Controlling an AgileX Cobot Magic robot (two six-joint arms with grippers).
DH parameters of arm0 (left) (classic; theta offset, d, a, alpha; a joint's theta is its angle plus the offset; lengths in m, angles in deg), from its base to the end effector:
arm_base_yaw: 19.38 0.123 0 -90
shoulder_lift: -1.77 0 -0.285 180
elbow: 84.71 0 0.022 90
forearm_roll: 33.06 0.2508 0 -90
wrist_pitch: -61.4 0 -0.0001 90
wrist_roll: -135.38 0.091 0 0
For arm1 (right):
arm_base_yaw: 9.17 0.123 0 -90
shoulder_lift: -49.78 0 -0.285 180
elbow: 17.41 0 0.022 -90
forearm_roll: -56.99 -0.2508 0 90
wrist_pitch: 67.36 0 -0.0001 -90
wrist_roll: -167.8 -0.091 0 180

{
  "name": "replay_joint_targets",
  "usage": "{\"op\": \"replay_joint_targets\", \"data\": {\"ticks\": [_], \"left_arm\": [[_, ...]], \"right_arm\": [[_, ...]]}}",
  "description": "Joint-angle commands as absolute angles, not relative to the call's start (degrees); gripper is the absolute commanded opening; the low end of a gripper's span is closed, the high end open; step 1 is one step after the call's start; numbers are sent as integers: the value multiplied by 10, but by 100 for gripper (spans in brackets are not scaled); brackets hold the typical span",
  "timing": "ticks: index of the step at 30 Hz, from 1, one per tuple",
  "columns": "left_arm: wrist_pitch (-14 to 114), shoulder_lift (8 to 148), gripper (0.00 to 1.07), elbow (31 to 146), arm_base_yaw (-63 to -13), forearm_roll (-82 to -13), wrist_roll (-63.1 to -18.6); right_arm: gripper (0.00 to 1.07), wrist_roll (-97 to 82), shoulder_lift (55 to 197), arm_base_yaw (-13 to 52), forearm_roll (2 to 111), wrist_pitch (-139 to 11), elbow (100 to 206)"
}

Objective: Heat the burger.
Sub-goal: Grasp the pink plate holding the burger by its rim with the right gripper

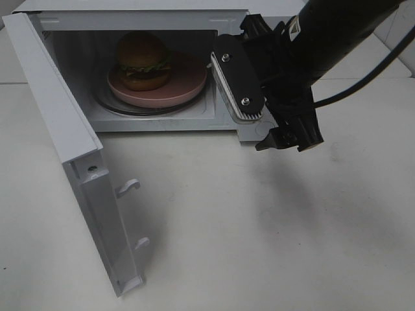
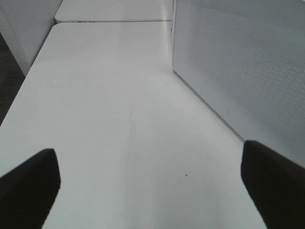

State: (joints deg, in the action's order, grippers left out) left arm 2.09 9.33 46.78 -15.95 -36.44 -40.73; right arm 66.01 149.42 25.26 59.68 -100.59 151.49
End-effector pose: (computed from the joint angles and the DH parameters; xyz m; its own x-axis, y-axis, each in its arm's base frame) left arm -0.0043 -0.0049 0.2798 -0.4274 0.0122 -0.9040 0.0021 0.9999 0.0124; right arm 0.2847 0.1923 0.2621 0.4346 -0.8973 -0.0770 -0.7492 -0.3127 -0.5839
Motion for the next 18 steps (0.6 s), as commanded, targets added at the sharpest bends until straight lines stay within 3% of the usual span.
{"op": "replay_joint_targets", "data": {"ticks": [1,18], "left_arm": [[24,80,98,465,-164,-365,-410],[24,80,98,465,-164,-365,-410]], "right_arm": [[97,649,1512,264,598,-994,1538],[94,611,1620,277,596,-917,1617]]}}
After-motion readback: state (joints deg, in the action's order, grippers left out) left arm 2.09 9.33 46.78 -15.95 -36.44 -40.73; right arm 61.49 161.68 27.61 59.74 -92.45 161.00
